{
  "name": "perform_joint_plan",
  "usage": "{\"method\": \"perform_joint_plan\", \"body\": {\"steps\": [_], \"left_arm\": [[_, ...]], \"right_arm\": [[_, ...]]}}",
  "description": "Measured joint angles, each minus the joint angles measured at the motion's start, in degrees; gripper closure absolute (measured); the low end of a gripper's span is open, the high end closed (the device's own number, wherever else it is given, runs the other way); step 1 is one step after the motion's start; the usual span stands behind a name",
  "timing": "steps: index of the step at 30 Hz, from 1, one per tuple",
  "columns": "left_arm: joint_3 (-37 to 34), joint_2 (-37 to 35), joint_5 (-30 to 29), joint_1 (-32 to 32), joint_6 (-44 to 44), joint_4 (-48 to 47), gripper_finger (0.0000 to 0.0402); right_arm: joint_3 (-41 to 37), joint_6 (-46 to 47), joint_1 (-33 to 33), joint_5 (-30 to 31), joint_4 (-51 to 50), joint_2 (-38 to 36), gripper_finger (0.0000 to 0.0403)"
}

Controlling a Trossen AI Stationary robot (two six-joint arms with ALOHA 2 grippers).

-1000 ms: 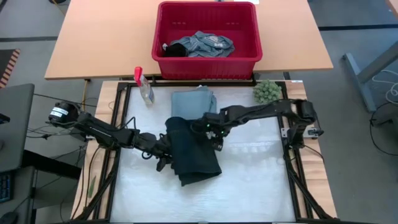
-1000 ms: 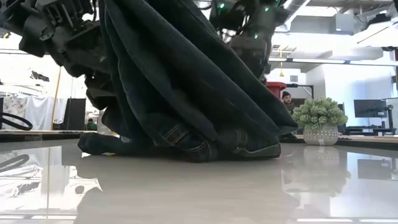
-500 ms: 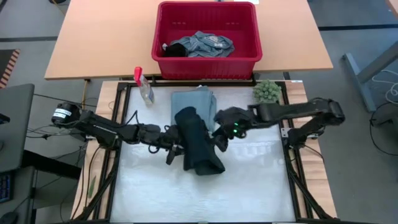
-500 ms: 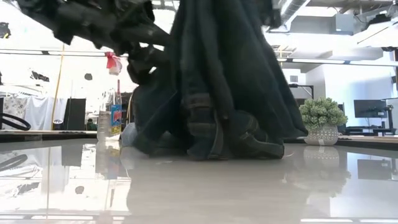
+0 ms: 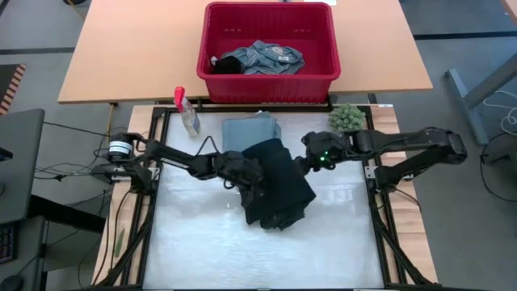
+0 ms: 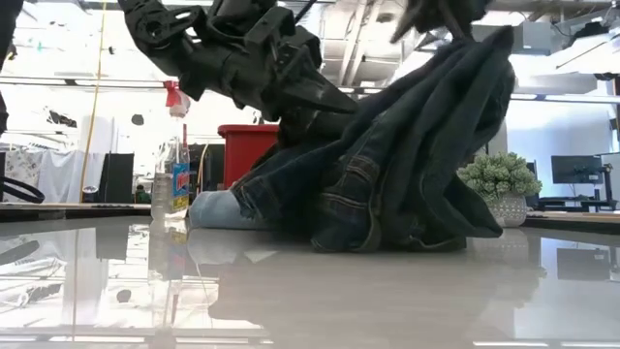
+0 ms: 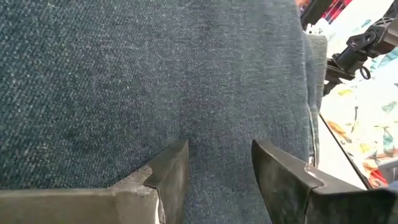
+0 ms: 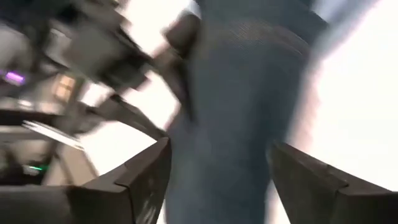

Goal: Fold Laundry from Bin
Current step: Stack the black pants on top of the blue pants

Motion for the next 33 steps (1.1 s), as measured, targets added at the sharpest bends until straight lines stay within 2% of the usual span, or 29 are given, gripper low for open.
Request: {"method": "perform_joint_plan", "body": {"steps": [5, 7, 11, 16, 20, 27, 30, 33], "left_arm": [[0.0, 0.23, -0.6, 0.0, -0.4, -0.27, 0.0233], [0.0, 0.24, -1.05, 0.0, -0.62, -0.49, 0.0233], [-0.02, 0.25, -2.04, -0.05, -1.49, -0.7, 0.0233], [-0.02, 0.27, -2.93, -0.09, -2.58, -0.74, 0.0233], [-0.02, 0.27, -3.0, -0.07, -3.08, -1.5, 0.0233], [-0.07, 0.29, -3.02, -0.07, -3.53, -1.64, 0.0233], [-0.09, 0.29, -3.0, -0.09, -3.61, -1.77, 0.0233], [-0.11, 0.29, -2.89, -0.09, -3.61, -1.77, 0.0233]], "right_arm": [[-4.88, -0.86, -2.42, -0.51, -4.36, -1.4, 0.008], [-7.54, -1.87, -3.55, -2.55, -0.35, -1.58, 0.0065], [-11.27, -3.38, -5.69, -10.57, 13.19, -1.14, 0.0036], [-11.52, -5.05, -6.9, -12.11, 17.29, -1.24, 0.002], [-11.45, -6.49, -6.98, -12.16, 17.68, -0.01, 0.0019], [-11.49, -7.0, -4.08, -12.21, 18.72, 7.6, 0.0023], [-11.5, -6.77, -3.11, -13.02, 22.91, 8.71, 0.0042], [-11.5, -4.54, -2.29, -13.21, 24.68, 9.05, 0.0092]]}}
